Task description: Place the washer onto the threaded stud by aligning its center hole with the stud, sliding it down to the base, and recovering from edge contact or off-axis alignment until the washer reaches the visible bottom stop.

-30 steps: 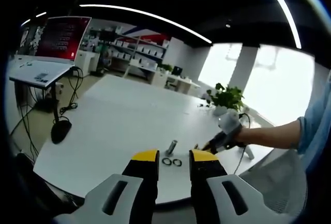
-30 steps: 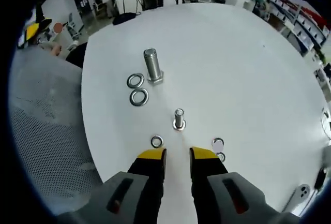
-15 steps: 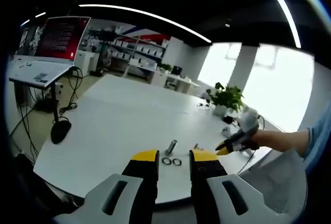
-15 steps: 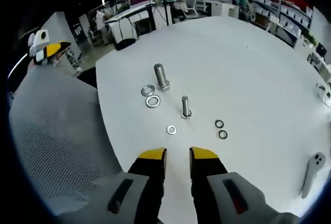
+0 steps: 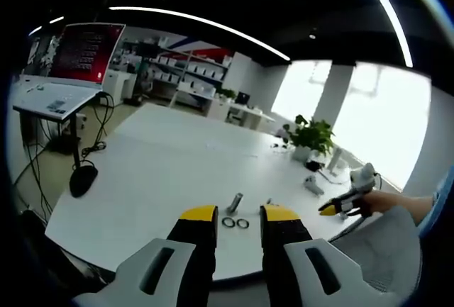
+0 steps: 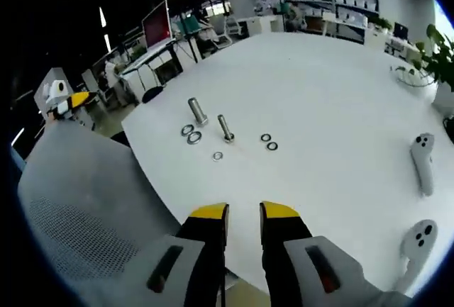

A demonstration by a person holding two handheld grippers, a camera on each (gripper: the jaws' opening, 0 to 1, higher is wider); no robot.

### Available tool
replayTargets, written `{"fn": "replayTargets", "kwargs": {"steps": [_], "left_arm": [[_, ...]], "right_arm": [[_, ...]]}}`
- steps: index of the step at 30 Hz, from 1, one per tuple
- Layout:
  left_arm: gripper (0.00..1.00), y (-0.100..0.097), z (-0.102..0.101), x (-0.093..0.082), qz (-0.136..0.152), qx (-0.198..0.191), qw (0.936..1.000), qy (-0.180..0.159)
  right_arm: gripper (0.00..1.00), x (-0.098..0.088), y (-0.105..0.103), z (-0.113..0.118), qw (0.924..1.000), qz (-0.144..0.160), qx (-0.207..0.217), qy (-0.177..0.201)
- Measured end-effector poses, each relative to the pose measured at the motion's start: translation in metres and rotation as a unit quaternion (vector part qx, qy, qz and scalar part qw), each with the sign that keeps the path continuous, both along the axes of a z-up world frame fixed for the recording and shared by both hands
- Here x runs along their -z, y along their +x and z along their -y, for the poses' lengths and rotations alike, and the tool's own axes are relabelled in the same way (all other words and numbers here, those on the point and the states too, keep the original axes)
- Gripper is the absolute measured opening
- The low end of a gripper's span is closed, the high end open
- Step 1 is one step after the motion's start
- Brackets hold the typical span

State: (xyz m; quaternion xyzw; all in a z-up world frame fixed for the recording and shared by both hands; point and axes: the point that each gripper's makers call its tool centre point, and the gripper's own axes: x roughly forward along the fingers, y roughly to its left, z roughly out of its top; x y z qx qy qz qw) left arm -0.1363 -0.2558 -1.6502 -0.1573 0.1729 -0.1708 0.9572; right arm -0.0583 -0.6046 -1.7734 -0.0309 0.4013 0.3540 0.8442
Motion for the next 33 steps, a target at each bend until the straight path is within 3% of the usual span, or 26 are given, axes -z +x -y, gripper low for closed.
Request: {"fn": "replayTargets", "kwargs": {"steps": [13,22,33], "left_arm": [[0.23,0.0,-0.001,0.001,-0.004,-0.002,1.0,0.002],[0.23,-0.001,0.001,0.004,-0.01,0.003,0.9999,0.006],[0.23,-0.001,0.001,0.004,-0.012,0.003,0.9999,0.008]], "right_arm": [[0.2,0.014,-0.002,0.001,0.9997,-0.007,0.021,0.013],[0.2,0.027,-0.008,-0.007,0.9996,-0.023,0.01,0.014],[0.2,0.022,-0.01,-0.017,0.9995,-0.017,-0.026,-0.004]]}}
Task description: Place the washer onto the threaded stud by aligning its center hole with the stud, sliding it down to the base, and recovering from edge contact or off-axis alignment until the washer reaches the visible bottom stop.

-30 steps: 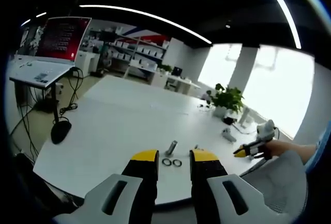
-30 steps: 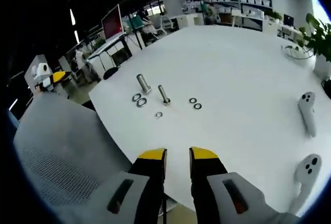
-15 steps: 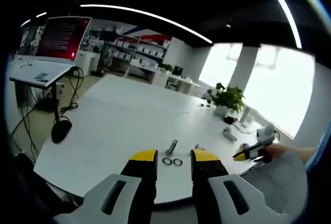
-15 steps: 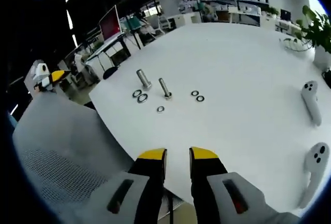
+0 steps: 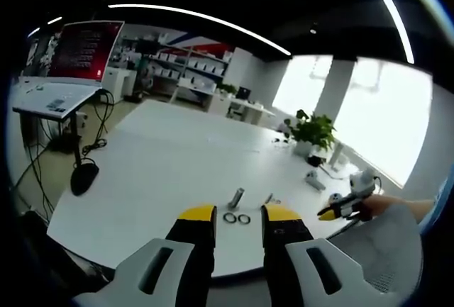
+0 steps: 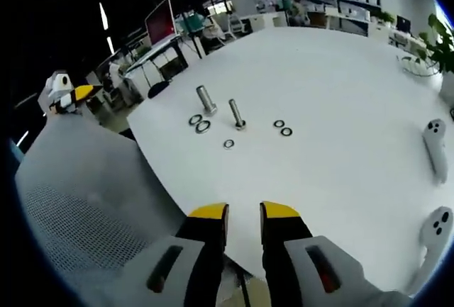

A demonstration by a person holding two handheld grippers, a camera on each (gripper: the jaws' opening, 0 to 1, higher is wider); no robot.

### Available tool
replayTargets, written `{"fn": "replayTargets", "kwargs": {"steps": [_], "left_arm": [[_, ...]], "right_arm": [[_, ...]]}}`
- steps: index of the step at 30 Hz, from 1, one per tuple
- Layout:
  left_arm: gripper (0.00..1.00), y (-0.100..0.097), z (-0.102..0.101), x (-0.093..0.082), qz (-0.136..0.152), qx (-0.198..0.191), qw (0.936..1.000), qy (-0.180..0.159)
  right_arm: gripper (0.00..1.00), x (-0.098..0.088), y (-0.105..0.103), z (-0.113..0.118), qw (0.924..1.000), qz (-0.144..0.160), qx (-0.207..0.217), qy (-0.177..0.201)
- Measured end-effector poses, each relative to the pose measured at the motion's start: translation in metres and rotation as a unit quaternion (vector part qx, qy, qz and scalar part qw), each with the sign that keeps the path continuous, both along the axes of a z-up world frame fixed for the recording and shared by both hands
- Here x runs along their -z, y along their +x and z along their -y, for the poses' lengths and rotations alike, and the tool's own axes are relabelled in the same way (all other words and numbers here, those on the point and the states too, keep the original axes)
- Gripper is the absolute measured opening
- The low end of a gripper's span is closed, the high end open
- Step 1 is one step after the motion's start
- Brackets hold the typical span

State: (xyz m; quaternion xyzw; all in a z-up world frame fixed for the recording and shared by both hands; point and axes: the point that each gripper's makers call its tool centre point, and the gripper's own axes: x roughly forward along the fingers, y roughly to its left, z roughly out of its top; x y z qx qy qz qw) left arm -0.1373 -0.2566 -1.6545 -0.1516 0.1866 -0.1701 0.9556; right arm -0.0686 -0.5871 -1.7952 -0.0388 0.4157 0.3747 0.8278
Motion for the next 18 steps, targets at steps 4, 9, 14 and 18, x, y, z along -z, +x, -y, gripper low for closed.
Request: {"fn": "replayTargets", "kwargs": {"steps": [4,9,14,18], "left_arm": [[0.23,0.0,0.0,-0.001,0.002,0.0,1.0,-0.001],[0.24,0.0,0.0,-0.001,0.002,0.0,1.0,-0.002],[0.24,0.0,-0.001,-0.003,0.008,-0.002,0.9999,-0.008],[0.24,0.001,-0.001,-0.004,0.013,-0.005,0.9998,-0.012]], "right_arm": [[0.2,0.0,0.0,-0.008,0.9999,-0.002,-0.011,-0.006],[0.2,-0.005,0.001,-0.02,0.9967,0.0,-0.069,-0.044],[0.21,-0.011,0.007,-0.037,0.9889,0.007,-0.13,-0.072],[0.21,-0.009,0.005,-0.052,0.9808,-0.005,-0.177,-0.08]]}}
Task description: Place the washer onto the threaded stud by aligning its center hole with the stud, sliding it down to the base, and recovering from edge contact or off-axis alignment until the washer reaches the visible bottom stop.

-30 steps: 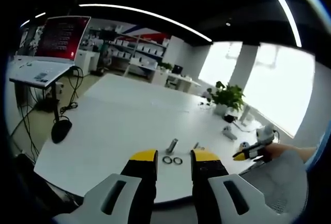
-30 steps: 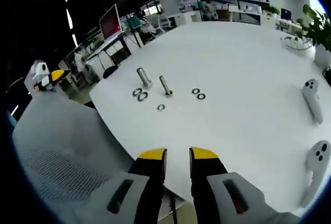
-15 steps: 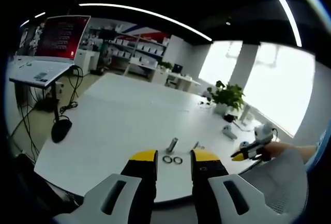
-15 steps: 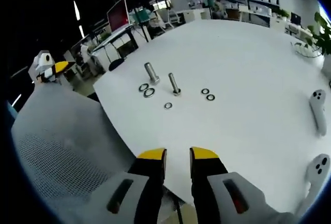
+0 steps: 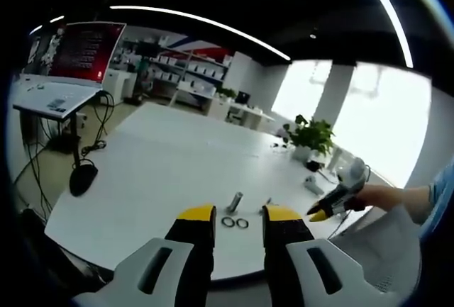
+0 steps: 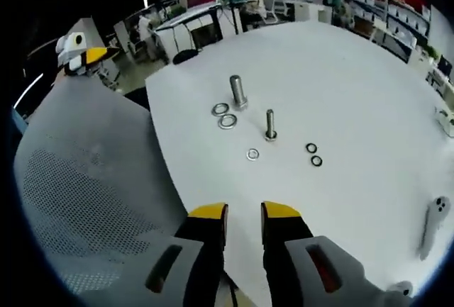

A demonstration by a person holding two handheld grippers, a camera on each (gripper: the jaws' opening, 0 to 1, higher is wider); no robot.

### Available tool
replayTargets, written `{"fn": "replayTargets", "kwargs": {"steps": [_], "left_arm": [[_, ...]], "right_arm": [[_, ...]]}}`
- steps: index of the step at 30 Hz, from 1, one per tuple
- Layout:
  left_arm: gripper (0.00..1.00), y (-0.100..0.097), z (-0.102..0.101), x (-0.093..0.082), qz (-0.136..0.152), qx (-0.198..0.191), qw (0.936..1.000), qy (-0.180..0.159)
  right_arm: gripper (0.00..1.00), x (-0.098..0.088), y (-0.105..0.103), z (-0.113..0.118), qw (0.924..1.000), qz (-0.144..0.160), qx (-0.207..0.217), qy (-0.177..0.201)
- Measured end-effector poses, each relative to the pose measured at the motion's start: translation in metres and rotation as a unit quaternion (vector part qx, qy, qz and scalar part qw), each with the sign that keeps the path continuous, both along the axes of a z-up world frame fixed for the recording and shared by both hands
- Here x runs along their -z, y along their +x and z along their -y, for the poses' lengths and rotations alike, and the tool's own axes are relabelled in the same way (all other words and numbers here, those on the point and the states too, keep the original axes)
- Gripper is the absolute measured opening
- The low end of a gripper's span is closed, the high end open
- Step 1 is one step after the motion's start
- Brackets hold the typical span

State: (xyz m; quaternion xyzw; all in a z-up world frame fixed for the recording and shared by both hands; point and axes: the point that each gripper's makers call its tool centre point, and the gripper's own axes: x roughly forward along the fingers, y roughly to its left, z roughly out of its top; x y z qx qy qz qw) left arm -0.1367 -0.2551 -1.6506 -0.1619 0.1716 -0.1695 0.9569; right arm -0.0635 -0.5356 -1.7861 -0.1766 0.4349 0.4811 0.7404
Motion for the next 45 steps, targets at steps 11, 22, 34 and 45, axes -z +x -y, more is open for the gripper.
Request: {"fn": "replayTargets", "kwargs": {"steps": [11,22,34,45], "left_arm": [[0.24,0.0,-0.001,0.001,-0.001,-0.001,1.0,0.004],[0.24,0.001,-0.002,0.002,-0.003,-0.004,1.0,0.003],[0.24,0.002,-0.002,0.0,0.002,-0.007,1.0,-0.003],[0.23,0.002,-0.002,0.0,0.002,-0.006,1.0,-0.002]], "right_arm": [[0.23,0.022,0.029,-0.024,0.9961,0.0,-0.06,-0.065],[0.23,0.05,0.051,-0.049,0.9856,0.04,-0.112,-0.12],[0.21,0.063,0.055,-0.056,0.9817,0.027,-0.116,-0.149],[0.21,0.067,0.053,-0.061,0.9779,0.027,-0.131,-0.161]]}}
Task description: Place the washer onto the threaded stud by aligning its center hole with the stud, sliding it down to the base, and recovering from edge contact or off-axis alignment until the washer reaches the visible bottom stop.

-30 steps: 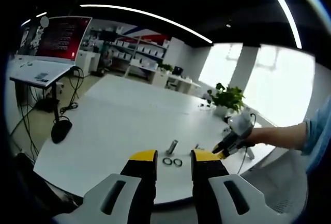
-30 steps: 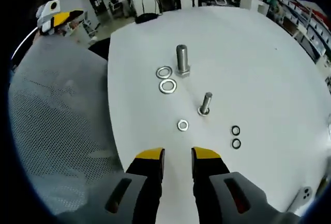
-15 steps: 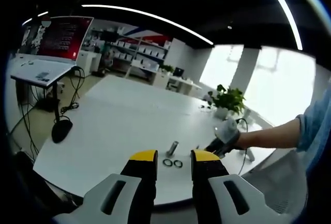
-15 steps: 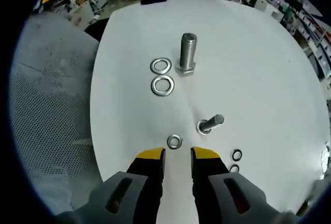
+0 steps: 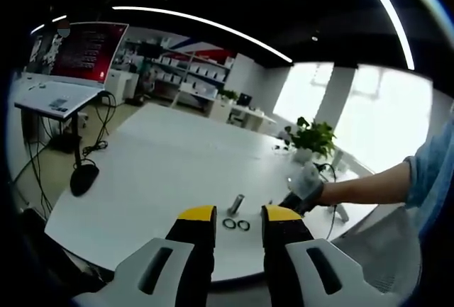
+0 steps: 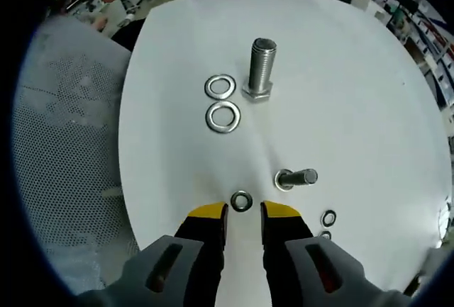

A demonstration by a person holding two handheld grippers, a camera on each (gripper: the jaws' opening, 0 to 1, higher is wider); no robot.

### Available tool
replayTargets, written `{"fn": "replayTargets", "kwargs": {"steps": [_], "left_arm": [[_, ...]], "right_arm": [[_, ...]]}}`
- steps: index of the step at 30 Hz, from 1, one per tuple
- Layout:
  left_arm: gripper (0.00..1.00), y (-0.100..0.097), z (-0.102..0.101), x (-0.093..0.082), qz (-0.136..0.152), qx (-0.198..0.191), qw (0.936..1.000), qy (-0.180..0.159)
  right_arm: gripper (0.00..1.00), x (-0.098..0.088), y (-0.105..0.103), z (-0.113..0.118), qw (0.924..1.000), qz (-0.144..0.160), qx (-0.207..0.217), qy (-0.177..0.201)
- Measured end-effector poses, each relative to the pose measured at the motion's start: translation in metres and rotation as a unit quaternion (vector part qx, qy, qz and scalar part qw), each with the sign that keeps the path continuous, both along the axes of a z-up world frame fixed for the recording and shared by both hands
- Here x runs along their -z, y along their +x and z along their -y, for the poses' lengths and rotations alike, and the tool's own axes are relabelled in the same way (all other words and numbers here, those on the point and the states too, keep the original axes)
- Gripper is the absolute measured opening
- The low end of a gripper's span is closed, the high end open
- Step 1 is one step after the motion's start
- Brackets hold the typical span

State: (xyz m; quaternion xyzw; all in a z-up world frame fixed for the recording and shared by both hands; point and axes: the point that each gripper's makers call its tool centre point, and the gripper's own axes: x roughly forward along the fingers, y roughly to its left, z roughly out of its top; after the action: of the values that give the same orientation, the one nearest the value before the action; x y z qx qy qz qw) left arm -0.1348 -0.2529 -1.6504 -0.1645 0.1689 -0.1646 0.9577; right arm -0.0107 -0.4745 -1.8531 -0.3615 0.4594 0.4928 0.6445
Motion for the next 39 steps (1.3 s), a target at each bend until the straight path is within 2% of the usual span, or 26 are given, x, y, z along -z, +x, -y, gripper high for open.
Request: {"fn": "replayTargets", "kwargs": {"steps": [6,20,31,39], "left_arm": [[0.23,0.0,0.0,0.0,-0.001,0.002,1.0,0.001],[0.24,-0.001,0.002,0.003,-0.007,0.008,0.9999,0.008],[0.23,-0.001,0.002,0.003,-0.007,0.009,0.9999,0.007],[0.23,-0.001,0.002,0.003,-0.007,0.008,0.9999,0.007]], "right_arm": [[0.16,0.002,0.0,-0.003,1.0,-0.002,-0.002,-0.006],[0.14,-0.001,0.001,0.001,0.9999,0.001,-0.004,-0.014],[0.14,-0.021,0.008,0.004,0.9998,0.008,0.016,0.011],[0.14,-0.042,0.015,0.003,0.9982,0.019,0.042,0.039]]}}
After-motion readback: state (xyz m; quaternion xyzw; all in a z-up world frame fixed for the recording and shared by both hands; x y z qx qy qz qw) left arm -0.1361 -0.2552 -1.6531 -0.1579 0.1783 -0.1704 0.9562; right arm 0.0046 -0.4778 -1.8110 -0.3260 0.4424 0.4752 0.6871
